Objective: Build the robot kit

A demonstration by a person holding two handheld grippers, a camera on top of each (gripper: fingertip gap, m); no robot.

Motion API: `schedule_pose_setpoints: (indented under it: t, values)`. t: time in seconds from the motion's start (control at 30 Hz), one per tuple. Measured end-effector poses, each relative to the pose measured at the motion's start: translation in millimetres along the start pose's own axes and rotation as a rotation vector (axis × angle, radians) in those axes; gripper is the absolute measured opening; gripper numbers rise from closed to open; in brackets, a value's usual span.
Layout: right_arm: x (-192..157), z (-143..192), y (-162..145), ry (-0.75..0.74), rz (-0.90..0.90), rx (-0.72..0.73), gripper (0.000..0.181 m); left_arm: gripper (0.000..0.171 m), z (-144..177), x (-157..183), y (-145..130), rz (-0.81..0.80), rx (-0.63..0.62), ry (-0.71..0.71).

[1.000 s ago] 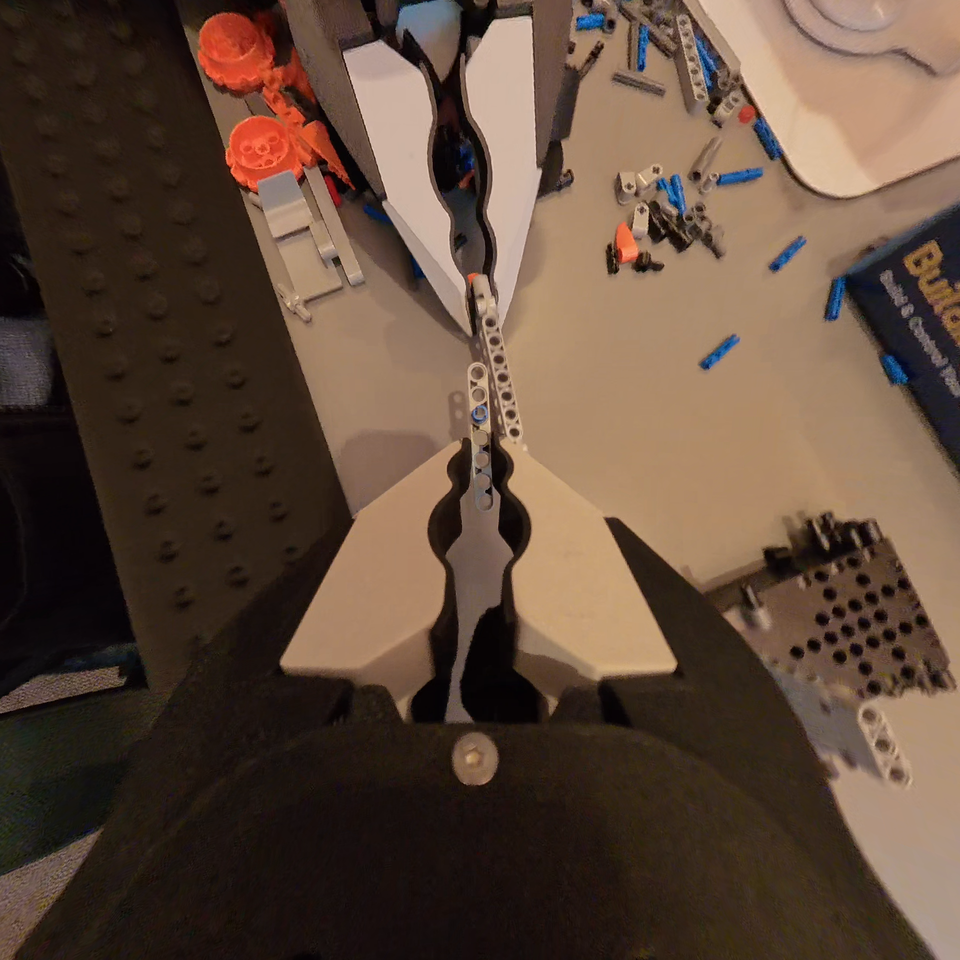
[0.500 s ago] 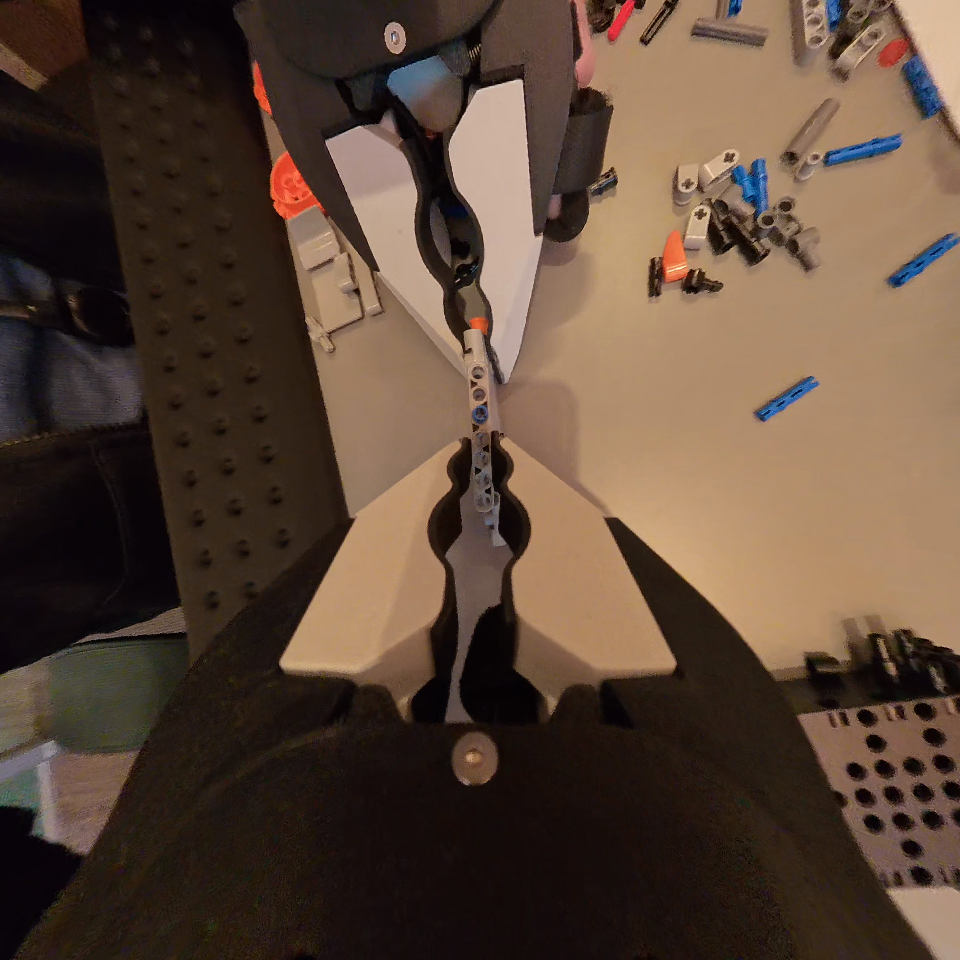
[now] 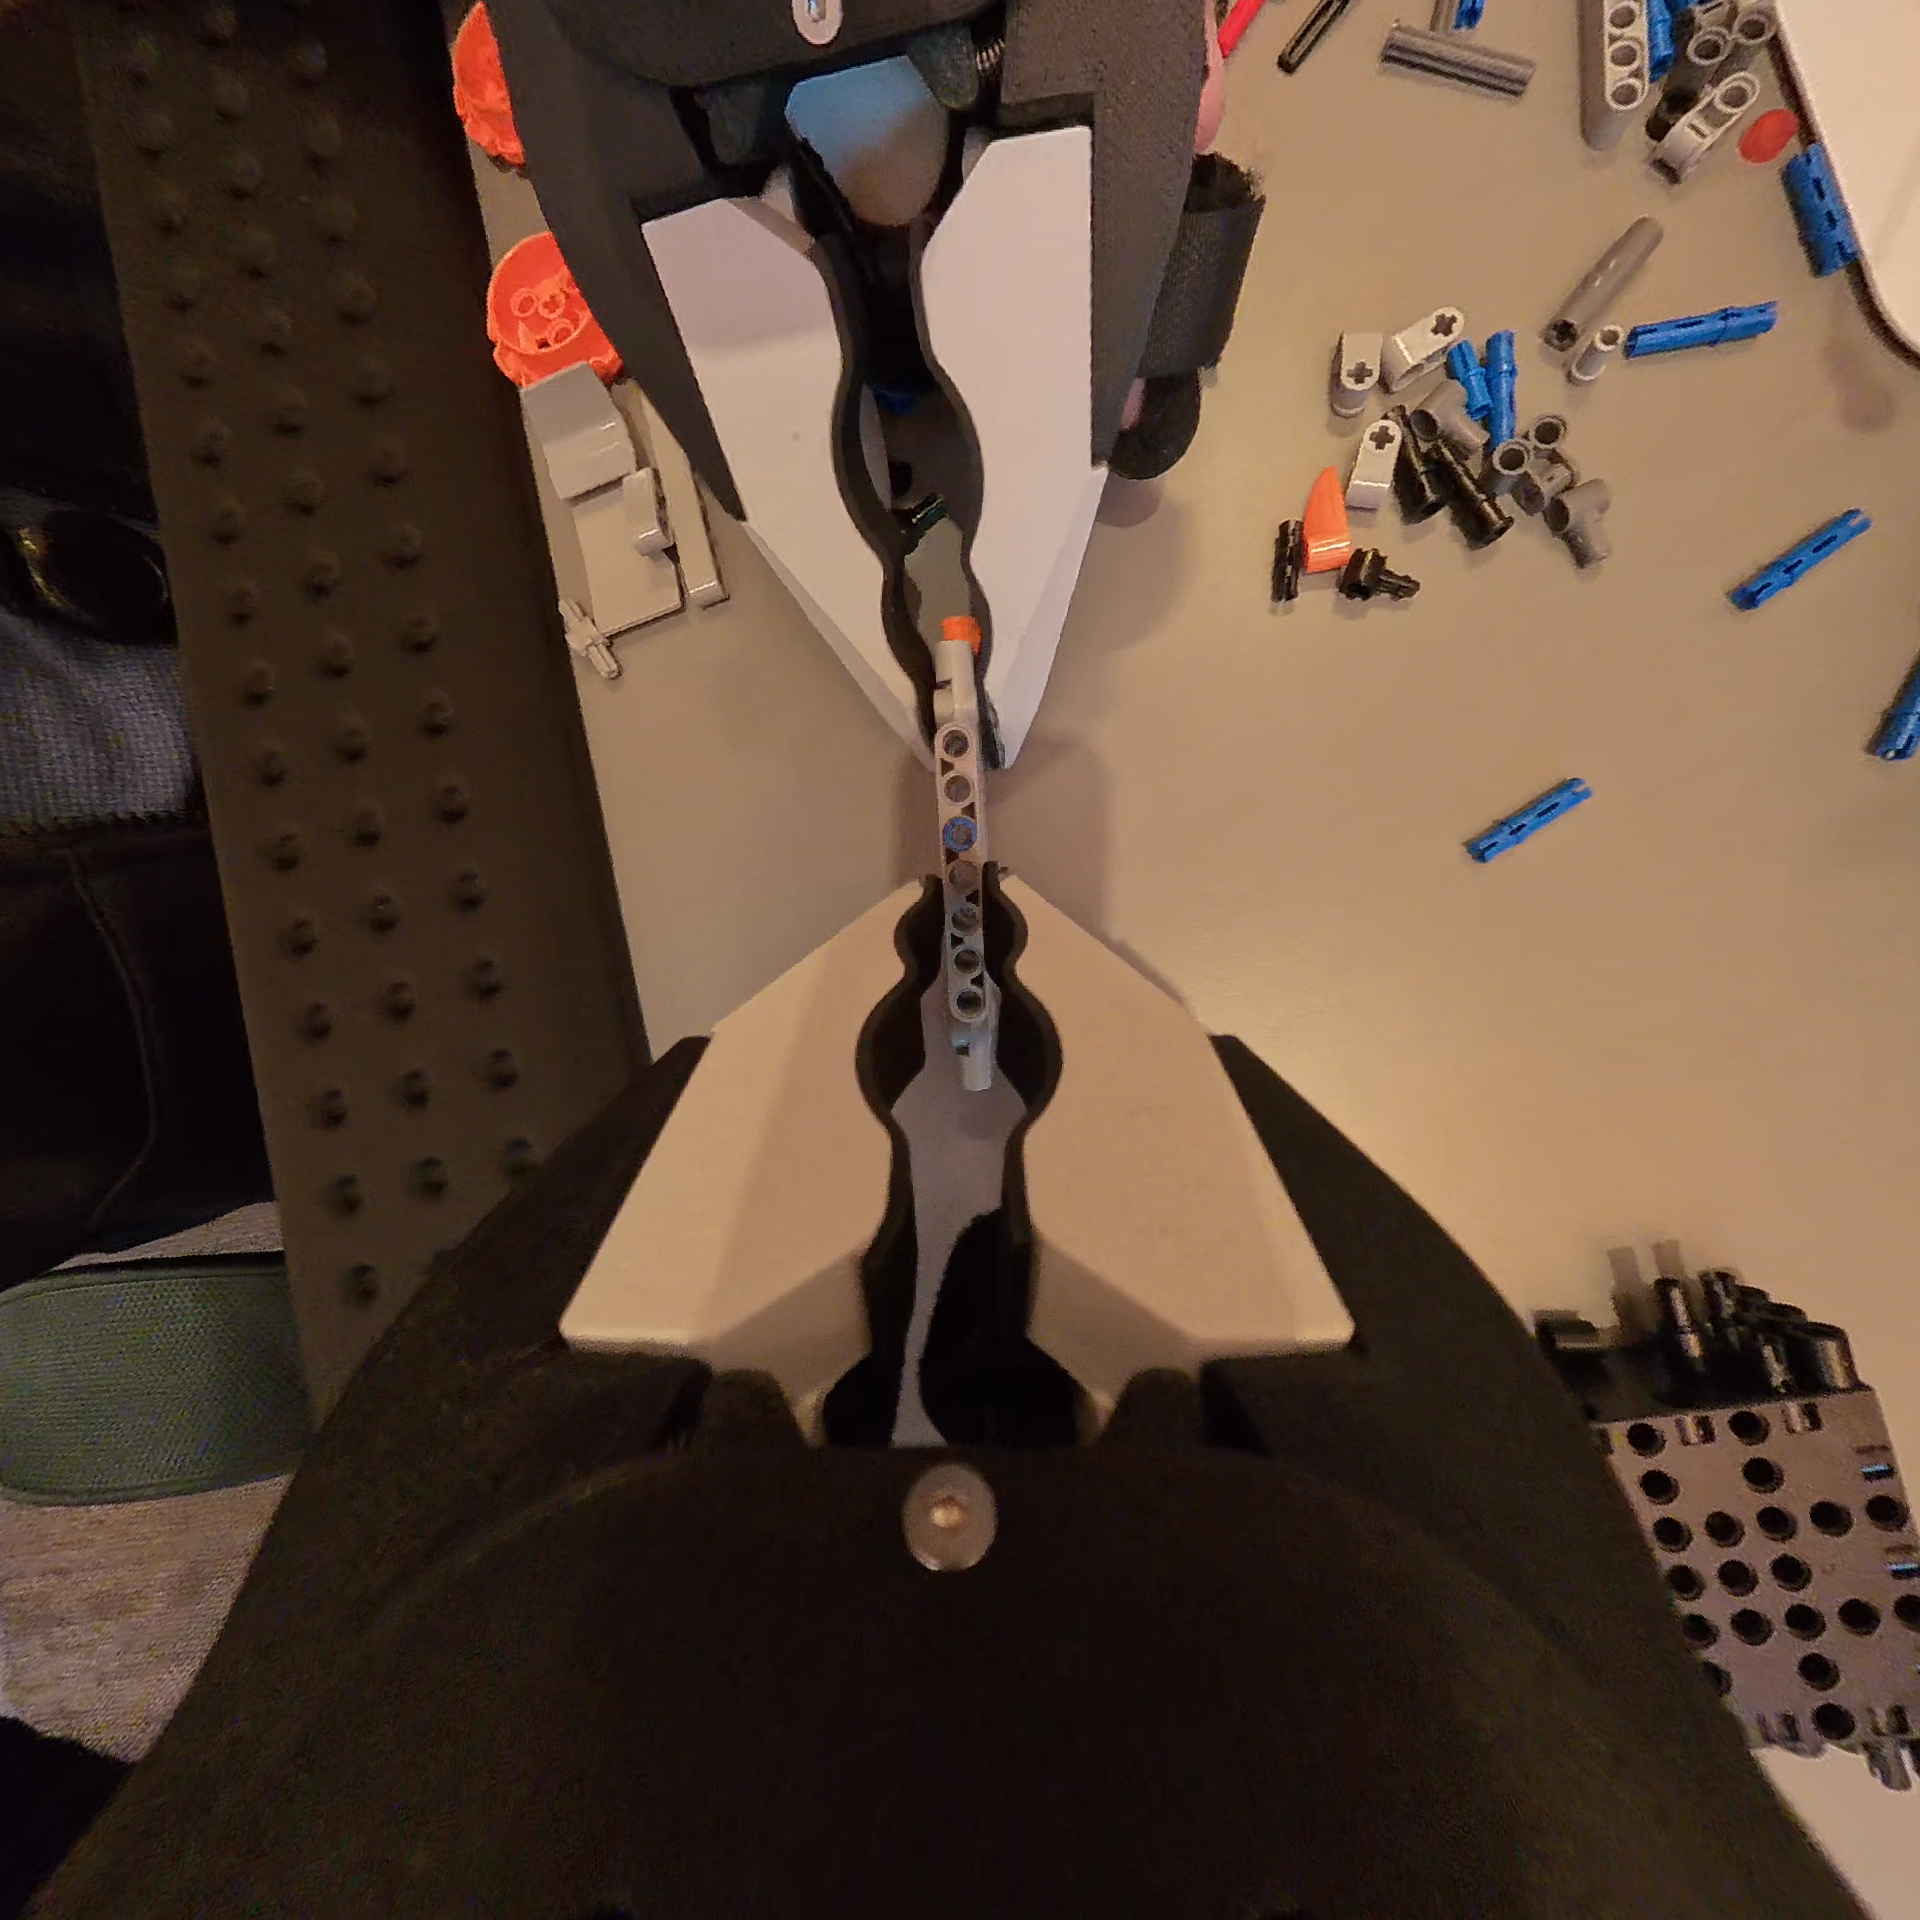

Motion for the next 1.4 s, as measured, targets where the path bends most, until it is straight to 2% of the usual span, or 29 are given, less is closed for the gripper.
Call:
schedule_pose_setpoints:
  t: [0.33,0.77,1.1,1.33,1.4]
  values:
    - [-0.6,-0.5,0.9,-0.044,0.029,-0.021,0.005,0.006,-1.5,-1.9,2.7,-0.011,0.014,0.023]
    - [0.0,-0.8,2.1,-0.05,0.044,-0.123,0.005,0.005,-1.9,-3.1,3.2,-0.038,-0.001,0.045]
    - [-1.1,-2.4,3.9,-0.06,0.043,-0.122,0.005,0.005,-2.0,-2.4,9.5,-0.039,0.031,0.062]
    - [-5.3,-4.5,5.2,-0.06,0.047,-0.109,0.005,0.006,6.8,2.3,25.8,-0.031,0.106,0.055]
    - [-2.0,-11.2,-4.1,-0.082,0.046,-0.169,0.005,0.006,6.4,2.1,25.5,-0.029,0.104,0.061]
Point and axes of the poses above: each gripper's, where its closed fingertips meet, z back along the fingers, y out of its top, x = y × z across the jaws, the point moved 2 cm from there along z, back along the fingers, and after that the axes turned 1 degree about -x, right-handed, at the moved point
